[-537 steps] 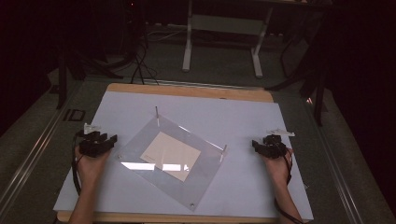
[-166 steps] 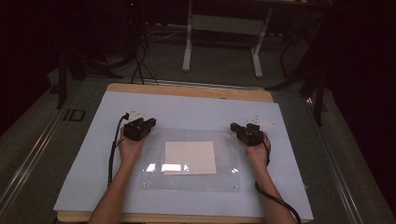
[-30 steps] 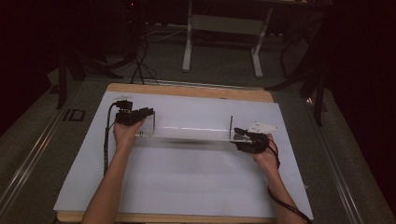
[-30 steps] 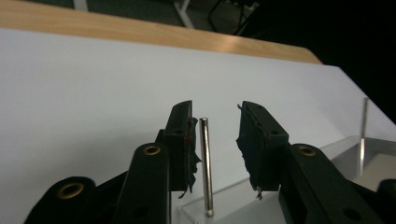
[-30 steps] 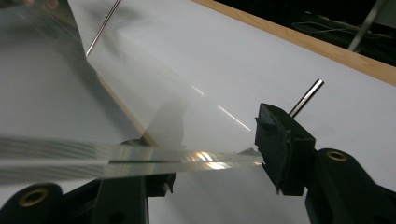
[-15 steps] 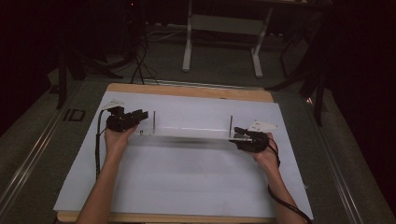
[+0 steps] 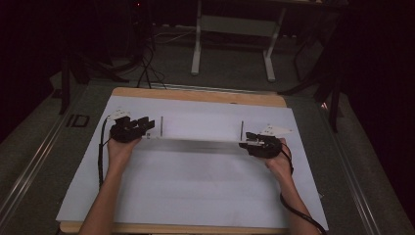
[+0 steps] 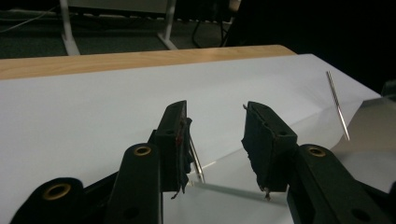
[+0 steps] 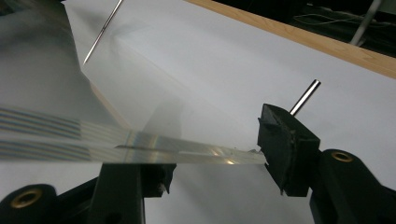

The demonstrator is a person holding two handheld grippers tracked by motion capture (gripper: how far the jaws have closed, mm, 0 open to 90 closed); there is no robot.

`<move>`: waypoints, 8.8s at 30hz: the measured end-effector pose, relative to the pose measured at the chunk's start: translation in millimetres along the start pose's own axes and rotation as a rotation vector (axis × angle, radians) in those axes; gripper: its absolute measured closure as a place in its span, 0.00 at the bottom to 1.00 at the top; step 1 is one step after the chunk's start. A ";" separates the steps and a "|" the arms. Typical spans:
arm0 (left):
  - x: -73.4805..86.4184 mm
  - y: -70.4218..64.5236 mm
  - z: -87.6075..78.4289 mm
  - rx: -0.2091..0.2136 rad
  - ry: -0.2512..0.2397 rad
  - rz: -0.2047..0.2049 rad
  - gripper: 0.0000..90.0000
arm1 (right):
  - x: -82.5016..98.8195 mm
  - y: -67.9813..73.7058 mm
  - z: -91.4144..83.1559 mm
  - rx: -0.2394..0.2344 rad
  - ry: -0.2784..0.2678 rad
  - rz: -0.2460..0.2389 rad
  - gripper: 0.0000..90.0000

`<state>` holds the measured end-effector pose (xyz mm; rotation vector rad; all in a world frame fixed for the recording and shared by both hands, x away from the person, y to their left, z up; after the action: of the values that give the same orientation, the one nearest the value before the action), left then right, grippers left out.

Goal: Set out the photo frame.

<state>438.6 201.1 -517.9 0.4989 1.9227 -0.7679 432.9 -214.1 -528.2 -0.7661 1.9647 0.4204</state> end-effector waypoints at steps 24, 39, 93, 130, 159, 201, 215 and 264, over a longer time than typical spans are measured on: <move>27.1 -15.6 -23.5 0.024 0.074 0.129 0.62 | -1.0 -1.7 0.7 0.004 0.007 0.020 0.51; 28.9 -40.9 -4.1 0.089 0.077 0.233 0.49 | -2.2 -2.1 1.0 0.004 0.012 0.027 0.51; 5.7 -31.2 15.9 0.029 -0.048 0.160 0.54 | -17.5 -8.9 4.3 0.096 -0.094 0.037 0.57; -14.2 -15.1 37.0 -0.089 -0.030 0.174 0.62 | -33.5 -22.1 24.8 0.222 -0.056 0.013 0.62; -23.7 -8.6 48.7 -0.143 -0.012 0.122 0.62 | -40.2 -30.8 34.9 0.241 -0.030 0.037 0.62; -3.1 -45.1 13.4 -0.153 0.028 0.096 0.62 | -22.6 2.2 -5.1 0.185 -0.054 0.052 0.64; 2.2 -56.9 -1.5 -0.169 0.048 0.085 0.62 | -19.5 12.1 -12.6 0.169 -0.038 0.045 0.64; 7.8 -35.0 -32.0 -0.138 0.002 0.060 0.53 | -6.7 -7.2 -32.3 0.093 -0.007 0.040 0.56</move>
<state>392.7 198.4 -503.8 0.4701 1.9377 -0.5921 418.8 -235.7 -506.3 -0.6668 1.9807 0.3528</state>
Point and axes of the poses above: each handheld gripper's, and its own axes: z roughly forward along the jaws, x roughly out of its underside, y roughly to its left, the point moved 6 cm from there along z, roughly forward along the jaws, and after that the axes turned 8 degrees about x, right-handed, at the moved point
